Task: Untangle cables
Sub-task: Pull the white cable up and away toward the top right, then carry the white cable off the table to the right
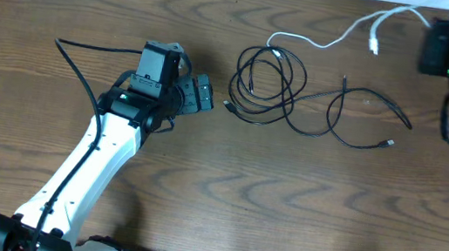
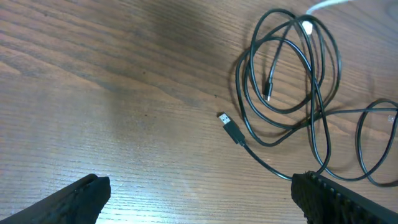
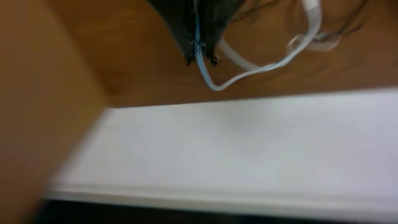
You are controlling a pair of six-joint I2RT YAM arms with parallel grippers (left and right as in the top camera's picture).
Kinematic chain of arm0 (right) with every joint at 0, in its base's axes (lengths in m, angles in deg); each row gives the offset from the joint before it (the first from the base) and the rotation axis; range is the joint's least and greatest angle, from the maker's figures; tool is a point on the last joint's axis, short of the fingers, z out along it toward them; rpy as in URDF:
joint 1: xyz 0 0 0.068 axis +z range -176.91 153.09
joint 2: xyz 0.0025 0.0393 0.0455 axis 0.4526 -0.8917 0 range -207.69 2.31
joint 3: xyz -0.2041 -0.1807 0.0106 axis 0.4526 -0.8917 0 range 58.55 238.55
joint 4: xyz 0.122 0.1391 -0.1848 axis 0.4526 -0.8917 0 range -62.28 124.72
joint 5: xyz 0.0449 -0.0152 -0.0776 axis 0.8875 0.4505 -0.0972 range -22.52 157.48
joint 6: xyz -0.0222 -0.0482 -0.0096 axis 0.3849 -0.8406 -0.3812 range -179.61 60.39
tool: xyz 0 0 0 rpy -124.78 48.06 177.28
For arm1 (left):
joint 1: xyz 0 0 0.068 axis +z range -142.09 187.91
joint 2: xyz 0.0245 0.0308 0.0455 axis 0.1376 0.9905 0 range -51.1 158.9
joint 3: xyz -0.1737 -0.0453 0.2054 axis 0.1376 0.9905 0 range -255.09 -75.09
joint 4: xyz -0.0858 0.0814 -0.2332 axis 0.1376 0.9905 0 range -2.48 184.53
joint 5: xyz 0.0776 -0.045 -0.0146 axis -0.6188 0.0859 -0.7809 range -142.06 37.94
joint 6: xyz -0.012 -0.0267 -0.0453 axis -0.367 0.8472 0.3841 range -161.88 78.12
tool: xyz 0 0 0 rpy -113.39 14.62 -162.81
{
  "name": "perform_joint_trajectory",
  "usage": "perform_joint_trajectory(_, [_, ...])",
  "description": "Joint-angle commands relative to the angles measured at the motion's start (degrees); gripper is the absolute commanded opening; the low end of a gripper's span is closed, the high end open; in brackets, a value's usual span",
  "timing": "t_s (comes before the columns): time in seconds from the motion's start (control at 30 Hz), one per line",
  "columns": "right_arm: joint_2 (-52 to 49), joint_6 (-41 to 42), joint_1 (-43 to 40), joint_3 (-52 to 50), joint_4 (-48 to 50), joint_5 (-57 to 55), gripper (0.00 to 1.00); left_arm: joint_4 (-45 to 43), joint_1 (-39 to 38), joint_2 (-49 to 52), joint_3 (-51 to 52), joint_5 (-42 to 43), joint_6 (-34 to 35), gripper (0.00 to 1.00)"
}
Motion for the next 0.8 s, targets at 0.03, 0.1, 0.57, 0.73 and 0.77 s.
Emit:
perform_joint_trajectory(0.03, [2.03,8.37,-0.74,0.83,0.13,-29.64,0.01,0.00,0.00,-0.59,0.00,0.13,-0.09,1.00])
perform_joint_trajectory(0.1, [2.01,12.81,-1.81,0.81,-0.11,-34.60,0.01,0.00,0.00,-0.59,0.00,0.13,-0.09,1.00])
perform_joint_trajectory(0.57, [0.46,17.86,-5.16,-1.66,-9.09,-19.96,0.01,0.00,0.00,-0.59,0.00,0.11,-0.09,1.00])
perform_joint_trajectory(0.73, [-1.81,17.84,-13.68,-3.98,-9.03,-21.44,0.01,0.00,0.00,-0.59,0.00,0.13,-0.09,1.00])
perform_joint_trajectory(0.77, [-2.19,17.86,-15.54,-4.35,-8.98,-21.59,0.01,0.00,0.00,-0.59,0.00,0.13,-0.09,1.00])
